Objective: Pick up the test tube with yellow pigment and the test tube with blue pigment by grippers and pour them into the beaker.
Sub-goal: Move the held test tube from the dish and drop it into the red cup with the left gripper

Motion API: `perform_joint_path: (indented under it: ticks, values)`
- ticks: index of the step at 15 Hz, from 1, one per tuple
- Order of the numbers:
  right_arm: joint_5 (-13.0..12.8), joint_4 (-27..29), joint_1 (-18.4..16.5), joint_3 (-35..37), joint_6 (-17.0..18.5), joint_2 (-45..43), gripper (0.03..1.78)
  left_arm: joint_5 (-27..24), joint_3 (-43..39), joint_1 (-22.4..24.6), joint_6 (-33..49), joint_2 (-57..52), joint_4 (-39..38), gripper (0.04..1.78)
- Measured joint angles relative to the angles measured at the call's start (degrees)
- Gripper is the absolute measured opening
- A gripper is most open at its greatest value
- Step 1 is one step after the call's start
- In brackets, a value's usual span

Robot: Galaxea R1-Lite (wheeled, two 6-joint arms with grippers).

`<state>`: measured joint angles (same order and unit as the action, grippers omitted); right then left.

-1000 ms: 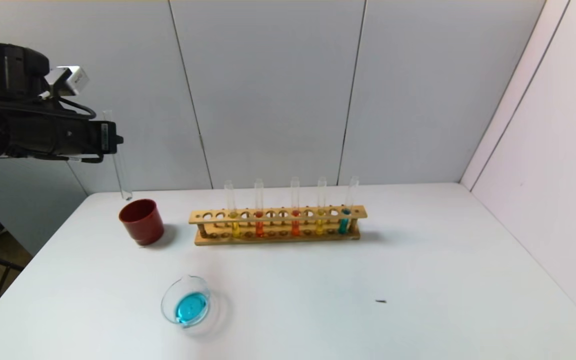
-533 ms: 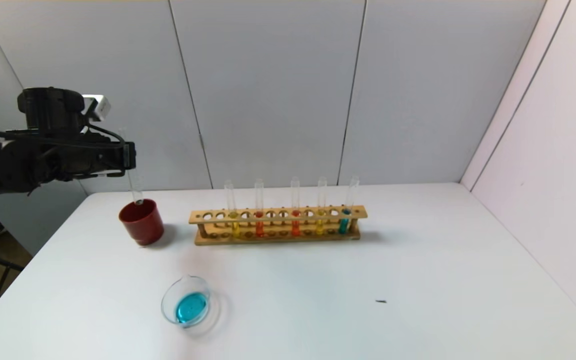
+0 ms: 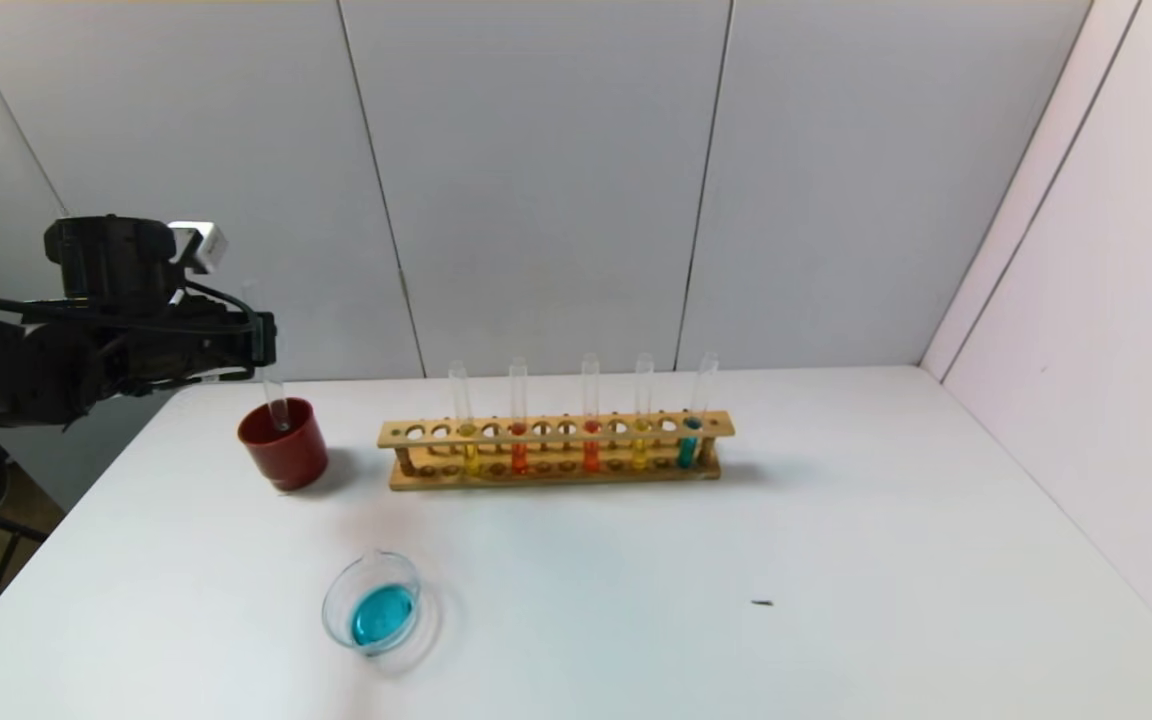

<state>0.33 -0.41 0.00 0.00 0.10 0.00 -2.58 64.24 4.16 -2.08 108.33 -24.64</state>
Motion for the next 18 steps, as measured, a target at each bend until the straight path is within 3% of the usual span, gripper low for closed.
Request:
perform_joint_path:
  ticks: [7,18]
  values:
    - [0.00,0.00,0.00,0.00,0.00,0.00,1.74,-0.02,-4.90,1.21,0.09,1.21,-6.47,0.30]
    - [-0.02,0.00,0.00,0.00,-0.02,0.00,1.74,0.83,-17.23,2.78,0.46,4.74,-23.92,0.30]
